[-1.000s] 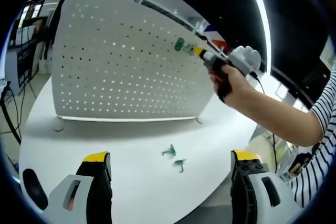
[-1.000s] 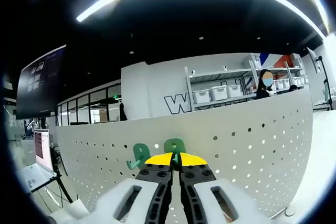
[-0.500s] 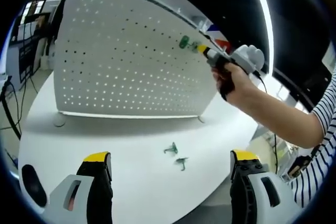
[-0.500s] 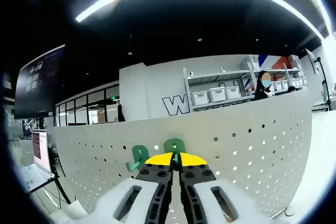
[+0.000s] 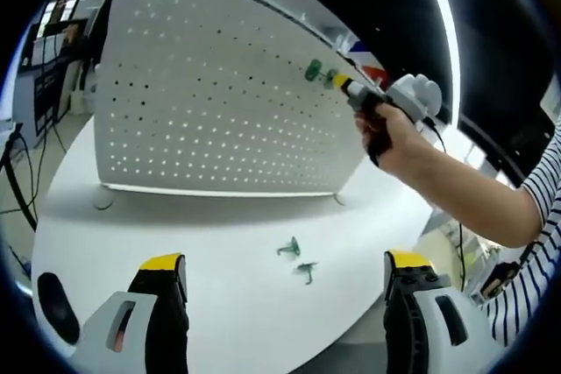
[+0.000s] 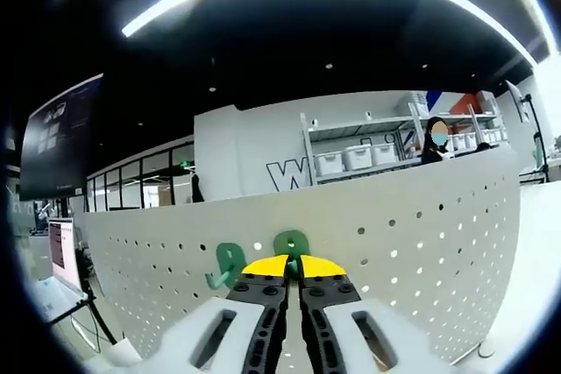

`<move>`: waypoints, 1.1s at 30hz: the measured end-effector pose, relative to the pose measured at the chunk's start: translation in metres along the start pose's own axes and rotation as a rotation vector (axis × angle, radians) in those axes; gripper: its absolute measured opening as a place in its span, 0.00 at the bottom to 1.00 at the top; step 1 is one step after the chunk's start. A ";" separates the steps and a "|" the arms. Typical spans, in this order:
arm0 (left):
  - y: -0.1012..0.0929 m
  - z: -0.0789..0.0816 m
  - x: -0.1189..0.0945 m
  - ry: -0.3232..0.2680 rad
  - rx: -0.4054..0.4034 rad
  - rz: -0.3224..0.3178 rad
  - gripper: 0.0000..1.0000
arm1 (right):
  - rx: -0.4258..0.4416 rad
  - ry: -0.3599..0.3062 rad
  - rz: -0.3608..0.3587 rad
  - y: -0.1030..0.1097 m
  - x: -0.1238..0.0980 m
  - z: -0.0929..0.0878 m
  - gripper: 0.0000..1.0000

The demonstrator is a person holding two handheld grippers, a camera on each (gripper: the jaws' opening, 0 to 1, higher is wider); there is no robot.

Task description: Insert the hook assembly into the mounting plate slot until the hook locks in place.

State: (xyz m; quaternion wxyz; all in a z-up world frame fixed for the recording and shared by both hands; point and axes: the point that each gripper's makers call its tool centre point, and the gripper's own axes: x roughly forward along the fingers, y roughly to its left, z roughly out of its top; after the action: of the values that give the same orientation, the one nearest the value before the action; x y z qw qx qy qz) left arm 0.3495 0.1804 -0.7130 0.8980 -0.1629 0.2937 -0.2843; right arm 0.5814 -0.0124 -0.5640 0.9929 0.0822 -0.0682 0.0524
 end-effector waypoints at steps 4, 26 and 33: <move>0.000 0.000 0.000 0.001 -0.001 -0.001 0.95 | -0.012 0.017 -0.007 -0.001 0.001 -0.004 0.00; -0.003 -0.006 -0.003 0.006 0.001 -0.002 0.97 | 0.042 -0.028 0.007 -0.005 0.000 0.042 0.20; -0.009 -0.016 -0.007 0.017 -0.006 -0.015 0.97 | 0.019 0.010 0.021 -0.012 -0.011 0.040 0.23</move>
State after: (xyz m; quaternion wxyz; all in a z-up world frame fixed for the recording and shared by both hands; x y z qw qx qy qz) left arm 0.3317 0.1755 -0.7185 0.8928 -0.1654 0.3012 -0.2913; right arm 0.5673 -0.0322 -0.5278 0.9918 0.0904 -0.0635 0.0638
